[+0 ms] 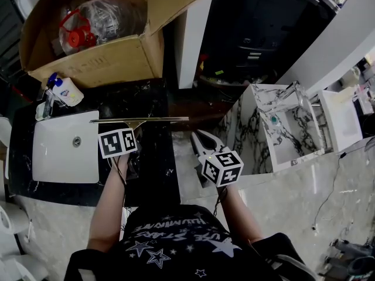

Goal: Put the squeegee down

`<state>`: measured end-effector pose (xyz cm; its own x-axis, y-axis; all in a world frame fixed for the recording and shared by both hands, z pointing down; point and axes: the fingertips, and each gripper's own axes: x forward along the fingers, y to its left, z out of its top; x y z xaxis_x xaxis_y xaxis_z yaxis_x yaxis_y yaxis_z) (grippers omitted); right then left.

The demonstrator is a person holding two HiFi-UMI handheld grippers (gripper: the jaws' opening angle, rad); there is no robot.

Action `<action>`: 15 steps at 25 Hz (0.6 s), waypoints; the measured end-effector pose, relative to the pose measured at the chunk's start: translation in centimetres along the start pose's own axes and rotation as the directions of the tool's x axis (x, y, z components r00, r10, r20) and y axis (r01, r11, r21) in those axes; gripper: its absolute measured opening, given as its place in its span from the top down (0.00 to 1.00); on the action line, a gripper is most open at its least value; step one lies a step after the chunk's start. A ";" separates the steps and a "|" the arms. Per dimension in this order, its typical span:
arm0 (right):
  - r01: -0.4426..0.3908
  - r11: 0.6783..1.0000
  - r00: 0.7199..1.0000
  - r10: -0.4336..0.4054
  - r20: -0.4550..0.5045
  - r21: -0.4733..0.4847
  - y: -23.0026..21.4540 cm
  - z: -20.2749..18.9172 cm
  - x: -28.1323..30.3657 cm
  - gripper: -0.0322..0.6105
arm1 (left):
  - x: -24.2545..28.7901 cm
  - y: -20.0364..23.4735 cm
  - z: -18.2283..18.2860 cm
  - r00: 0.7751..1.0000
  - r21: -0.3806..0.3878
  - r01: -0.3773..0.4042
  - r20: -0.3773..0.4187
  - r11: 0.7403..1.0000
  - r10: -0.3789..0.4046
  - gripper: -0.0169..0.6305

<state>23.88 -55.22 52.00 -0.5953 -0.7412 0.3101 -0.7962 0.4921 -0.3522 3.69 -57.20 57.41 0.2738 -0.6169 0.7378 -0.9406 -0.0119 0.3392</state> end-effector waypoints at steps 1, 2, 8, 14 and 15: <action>0.000 1.000 1.000 0.000 -0.001 0.000 0.1 0.0 0.0 0.87 | 0.0 0.0 0.0 1.000 -0.001 0.001 -0.005 1.000 -0.001 0.74; 0.000 1.000 1.000 0.000 -0.001 -0.001 0.1 -0.1 0.0 0.87 | 0.1 0.0 0.0 1.000 -0.003 0.004 -0.007 1.000 -0.004 0.74; 0.000 1.000 1.000 0.000 -0.006 -0.007 0.3 -0.3 0.0 0.87 | -0.2 -0.3 0.1 0.998 -0.030 0.059 -0.001 0.998 -0.059 0.68; -0.010 1.000 1.000 0.010 -0.005 -0.027 1.3 0.0 0.1 0.87 | -1.9 -0.6 0.6 0.995 -0.035 0.097 0.040 0.995 -0.096 0.65; -0.014 0.999 1.000 0.014 -0.004 -0.031 1.6 0.1 0.1 0.87 | -2.4 -0.6 0.8 0.994 -0.032 0.100 0.051 0.994 -0.099 0.65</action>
<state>22.55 -54.49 51.36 -0.6065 -0.7326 0.3091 -0.7910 0.5162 -0.3285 3.48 -56.37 54.95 0.3549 -0.6518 0.6702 -0.9016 -0.0489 0.4299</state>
